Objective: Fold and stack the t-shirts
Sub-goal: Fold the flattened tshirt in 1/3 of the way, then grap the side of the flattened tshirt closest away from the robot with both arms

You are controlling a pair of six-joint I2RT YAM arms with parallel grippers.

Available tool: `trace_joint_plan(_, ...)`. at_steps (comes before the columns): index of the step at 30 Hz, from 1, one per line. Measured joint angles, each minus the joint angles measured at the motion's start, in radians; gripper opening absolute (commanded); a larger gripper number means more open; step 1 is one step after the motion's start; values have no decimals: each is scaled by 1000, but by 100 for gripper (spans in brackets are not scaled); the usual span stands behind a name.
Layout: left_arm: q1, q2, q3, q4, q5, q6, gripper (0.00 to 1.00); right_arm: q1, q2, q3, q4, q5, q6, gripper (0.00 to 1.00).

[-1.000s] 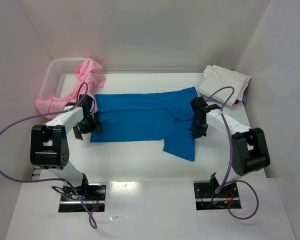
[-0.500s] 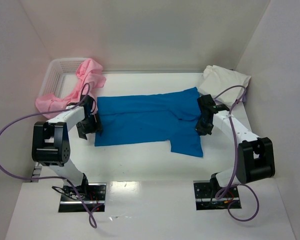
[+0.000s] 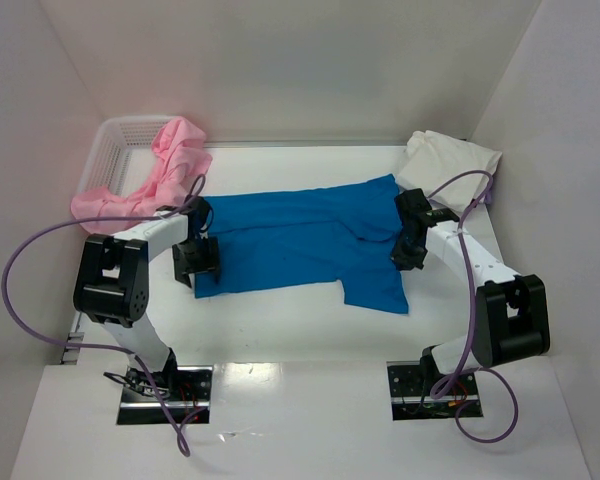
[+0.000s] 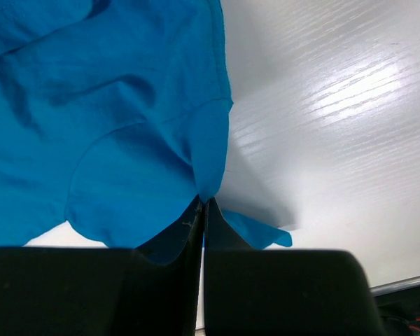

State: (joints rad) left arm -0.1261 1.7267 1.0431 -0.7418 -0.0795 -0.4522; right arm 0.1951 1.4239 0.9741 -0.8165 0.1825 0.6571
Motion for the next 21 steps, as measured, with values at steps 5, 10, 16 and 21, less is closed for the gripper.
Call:
trace_joint_plan(5, -3, 0, 8, -35, -2, -25, 55, 0, 0, 0, 1, 0, -4, 0)
trace_joint_plan(10, -2, 0, 23, -59, -5, -27, 38, 0, 0, 0, 2, -2, -5, 0)
trace_joint_plan(16, -3, 0, 27, -72, -12, -35, 25, 0, 0, 0, 2, -2, -5, 0)
trace_joint_plan(21, -7, 0, 27, -78, -13, -51, 0, 0, 0, 0, 5, -5, -9, 0)
